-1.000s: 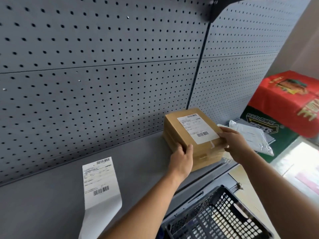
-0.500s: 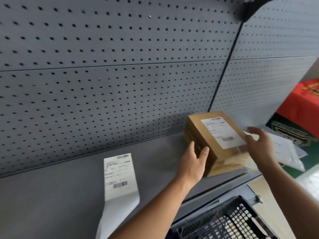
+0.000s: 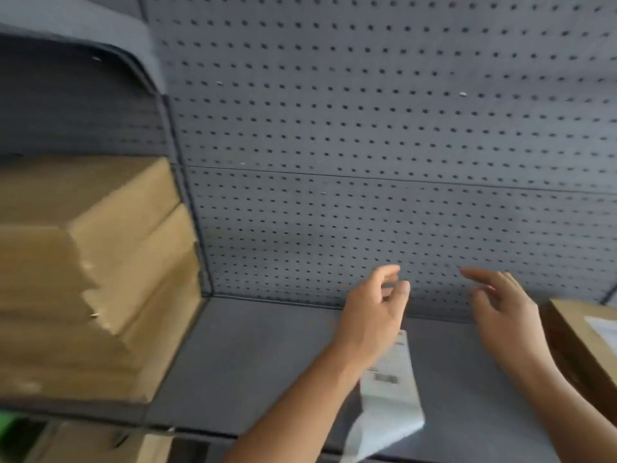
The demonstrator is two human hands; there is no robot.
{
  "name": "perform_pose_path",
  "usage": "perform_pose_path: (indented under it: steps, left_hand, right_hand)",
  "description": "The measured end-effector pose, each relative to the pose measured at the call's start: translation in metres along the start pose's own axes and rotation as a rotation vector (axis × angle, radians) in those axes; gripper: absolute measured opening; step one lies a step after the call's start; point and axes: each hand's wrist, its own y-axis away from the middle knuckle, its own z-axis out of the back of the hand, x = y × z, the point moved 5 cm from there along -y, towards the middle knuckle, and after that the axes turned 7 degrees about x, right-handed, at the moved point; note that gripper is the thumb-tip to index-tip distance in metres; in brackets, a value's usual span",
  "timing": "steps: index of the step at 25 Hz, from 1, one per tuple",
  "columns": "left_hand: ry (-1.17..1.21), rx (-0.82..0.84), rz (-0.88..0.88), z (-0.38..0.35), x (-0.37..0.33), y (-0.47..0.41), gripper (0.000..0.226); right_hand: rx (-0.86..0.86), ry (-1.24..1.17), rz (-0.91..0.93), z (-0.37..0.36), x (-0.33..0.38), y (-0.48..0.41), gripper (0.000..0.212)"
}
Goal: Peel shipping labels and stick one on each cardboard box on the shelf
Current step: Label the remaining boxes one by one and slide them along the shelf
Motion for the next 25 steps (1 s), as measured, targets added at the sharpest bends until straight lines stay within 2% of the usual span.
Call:
perform_pose_path:
  steps: [6, 11, 17, 21, 25]
  left_hand:
    - [-0.174, -0.309, -0.094, 0.171, -0.033, 0.064, 0.040]
    - [-0.443, -0.562, -0.150, 0.287, -0.055, 0.119, 0.041]
    - [-0.593, -0.751, -0.095, 0.384, -0.054, 0.173, 0.037]
    - [-0.687, -0.827, 0.064, 0.440, -0.032, 0.194, 0.038]
    - [-0.594, -0.898, 0.181, 0.485, 0.006, 0.214, 0.041]
  right_hand:
    - [0.232, -0.263, 0.151, -0.095, 0.133, -0.001, 0.028]
    - [0.368, -0.323, 0.297, -0.150, 0.235, 0.006, 0.035]
    - [0.436, -0.285, 0.398, -0.198, 0.317, 0.006, 0.037]
    - [0.480, -0.261, 0.412, -0.223, 0.350, 0.008, 0.040]
    - [0.548, -0.271, 0.356, -0.250, 0.365, 0.009, 0.045]
